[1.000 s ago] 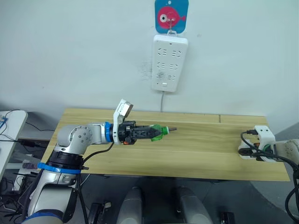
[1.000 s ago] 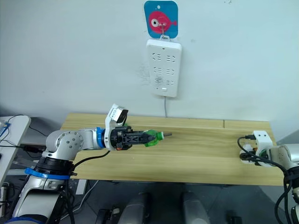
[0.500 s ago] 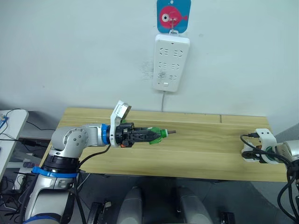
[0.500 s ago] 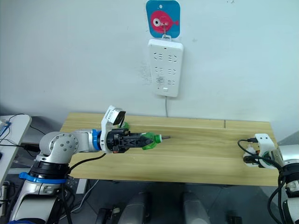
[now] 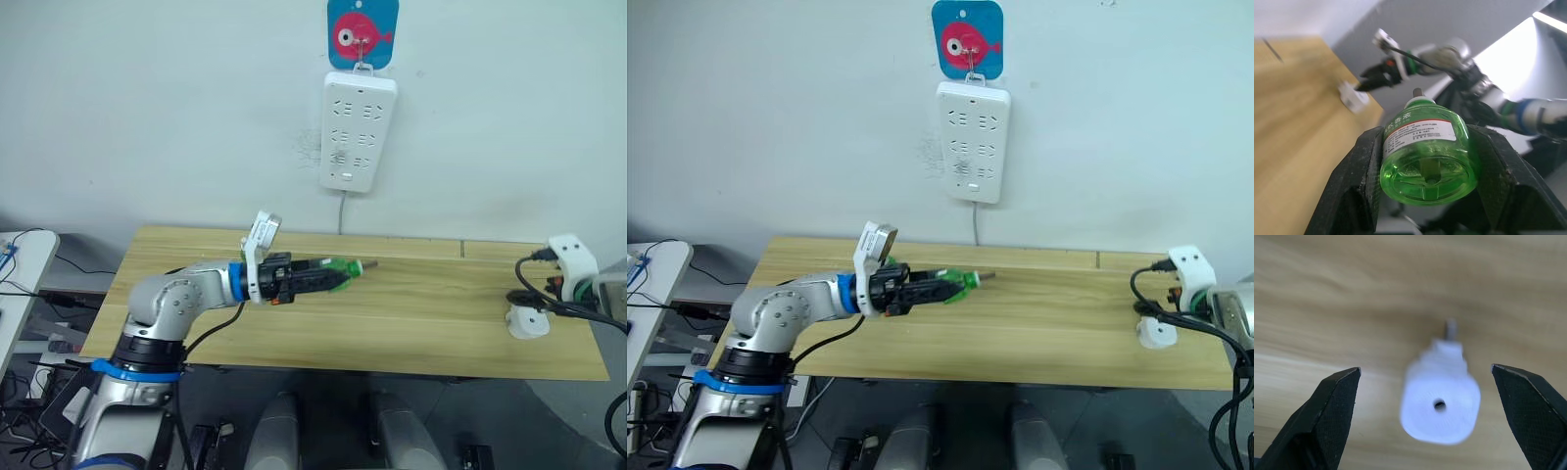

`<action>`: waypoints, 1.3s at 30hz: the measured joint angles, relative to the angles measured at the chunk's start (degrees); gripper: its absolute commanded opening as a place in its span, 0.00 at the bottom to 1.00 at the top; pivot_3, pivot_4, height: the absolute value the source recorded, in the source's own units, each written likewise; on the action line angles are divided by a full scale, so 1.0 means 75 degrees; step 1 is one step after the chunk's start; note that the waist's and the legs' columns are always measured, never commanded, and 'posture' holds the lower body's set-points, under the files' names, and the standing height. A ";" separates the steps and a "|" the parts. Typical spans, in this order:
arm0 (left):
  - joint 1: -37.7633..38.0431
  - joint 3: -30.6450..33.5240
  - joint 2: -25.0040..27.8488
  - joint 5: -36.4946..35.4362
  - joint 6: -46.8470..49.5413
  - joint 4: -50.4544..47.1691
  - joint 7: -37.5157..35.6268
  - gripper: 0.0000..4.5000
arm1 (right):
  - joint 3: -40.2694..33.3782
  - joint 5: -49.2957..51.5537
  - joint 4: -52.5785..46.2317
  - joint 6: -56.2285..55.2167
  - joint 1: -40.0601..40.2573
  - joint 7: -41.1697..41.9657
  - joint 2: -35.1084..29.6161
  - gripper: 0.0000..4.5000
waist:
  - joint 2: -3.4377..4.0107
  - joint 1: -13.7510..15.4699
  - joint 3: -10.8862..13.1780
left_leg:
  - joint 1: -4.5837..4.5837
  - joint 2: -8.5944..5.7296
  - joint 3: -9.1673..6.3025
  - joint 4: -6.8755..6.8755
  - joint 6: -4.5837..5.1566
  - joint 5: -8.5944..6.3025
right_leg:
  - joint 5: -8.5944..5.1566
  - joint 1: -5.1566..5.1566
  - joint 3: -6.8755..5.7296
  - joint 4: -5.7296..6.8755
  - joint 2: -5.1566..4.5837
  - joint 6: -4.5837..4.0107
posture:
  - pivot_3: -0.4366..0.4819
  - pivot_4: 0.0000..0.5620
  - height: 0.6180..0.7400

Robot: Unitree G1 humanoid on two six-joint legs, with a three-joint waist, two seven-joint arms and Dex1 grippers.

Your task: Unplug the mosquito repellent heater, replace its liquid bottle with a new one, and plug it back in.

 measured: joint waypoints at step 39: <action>0.0502 -0.1137 -0.1994 0.3417 -0.4910 -0.0723 0.1528 0.50 | -0.1603 1.2009 -0.1428 0.0364 -0.0680 -0.7183 0.3831 0.46 | -0.0008 -0.0049 0.0005 | -0.0006 0.0010 -0.0014 -0.0011 0.0000 0.0001 | 0.0000 0.0005 -0.0009 -0.0006 0.0020 0.0003 | 0.50 0.50 1.00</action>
